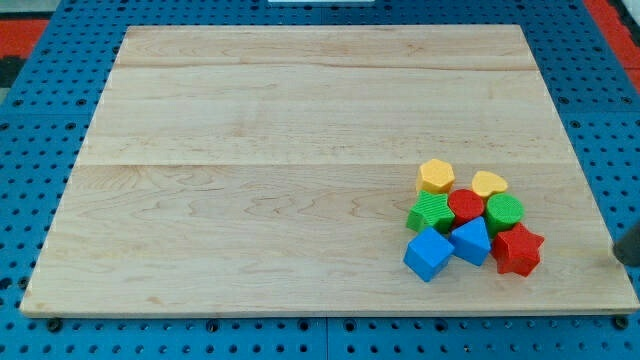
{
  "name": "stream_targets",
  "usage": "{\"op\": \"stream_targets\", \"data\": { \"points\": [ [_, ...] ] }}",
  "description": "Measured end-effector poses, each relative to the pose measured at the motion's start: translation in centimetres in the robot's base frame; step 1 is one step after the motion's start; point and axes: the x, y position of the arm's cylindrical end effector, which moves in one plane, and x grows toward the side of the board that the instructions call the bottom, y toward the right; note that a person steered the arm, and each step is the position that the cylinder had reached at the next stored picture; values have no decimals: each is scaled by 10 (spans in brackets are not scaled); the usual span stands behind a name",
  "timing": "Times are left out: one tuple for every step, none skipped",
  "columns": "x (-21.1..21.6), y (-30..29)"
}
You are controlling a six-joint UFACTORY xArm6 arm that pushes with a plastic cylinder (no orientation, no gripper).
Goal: Push the yellow heart into the hexagon
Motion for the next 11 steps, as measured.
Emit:
{"op": "stream_targets", "data": {
  "points": [
    [-43, -23],
    [-72, -59],
    [-75, -89],
    [-75, -70],
    [-76, -70],
    [-76, -70],
    [-76, -69],
    [-76, -60],
    [-70, -42],
    [-64, -58],
    [-62, -84]
  ]
}}
